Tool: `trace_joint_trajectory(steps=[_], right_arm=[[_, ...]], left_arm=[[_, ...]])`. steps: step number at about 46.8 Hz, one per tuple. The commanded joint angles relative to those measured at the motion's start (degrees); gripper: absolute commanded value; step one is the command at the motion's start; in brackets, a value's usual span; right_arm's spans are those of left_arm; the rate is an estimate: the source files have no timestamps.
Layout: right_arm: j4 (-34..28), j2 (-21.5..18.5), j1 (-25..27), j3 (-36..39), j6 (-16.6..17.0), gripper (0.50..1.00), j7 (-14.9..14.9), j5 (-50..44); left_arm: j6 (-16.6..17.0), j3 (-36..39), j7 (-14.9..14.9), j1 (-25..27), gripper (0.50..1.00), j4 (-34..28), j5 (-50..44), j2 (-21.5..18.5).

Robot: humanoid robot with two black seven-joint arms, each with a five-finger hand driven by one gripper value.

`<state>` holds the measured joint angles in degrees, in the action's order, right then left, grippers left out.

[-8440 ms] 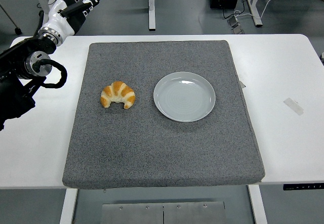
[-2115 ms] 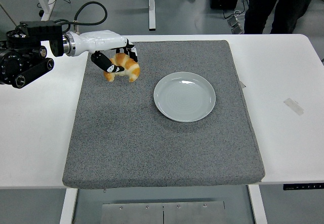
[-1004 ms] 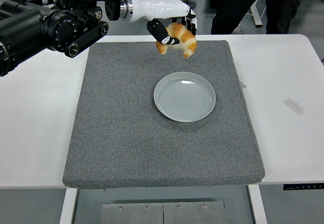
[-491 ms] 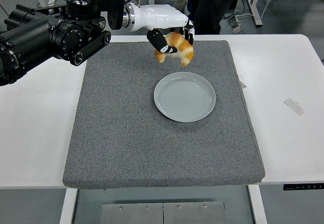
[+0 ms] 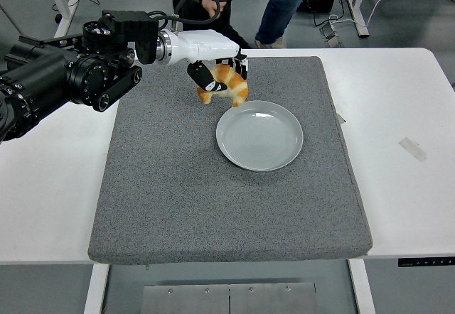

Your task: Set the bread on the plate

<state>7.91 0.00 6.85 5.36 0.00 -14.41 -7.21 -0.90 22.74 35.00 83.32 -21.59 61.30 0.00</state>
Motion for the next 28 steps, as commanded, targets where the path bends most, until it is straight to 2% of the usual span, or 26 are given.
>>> trace_joint_trajectory(steps=[1,15,28], right_arm=[[0.0,0.0,0.0,0.0,0.0,1.0,0.0,0.0],[0.0,0.0,0.0,0.0,0.0,1.0,0.0,0.0],[0.0,0.0,0.0,0.0,0.0,1.0,0.0,0.0]], left_arm=[[0.5,-0.6,0.0,0.0,0.5,-0.2,-0.3,0.0],[0.2,-4.5,0.0,1.2,0.5,-6.2,-0.3,0.0],[-0.1,-4.6,0.0,0.0,0.5,-7.7,-0.2,0.0]])
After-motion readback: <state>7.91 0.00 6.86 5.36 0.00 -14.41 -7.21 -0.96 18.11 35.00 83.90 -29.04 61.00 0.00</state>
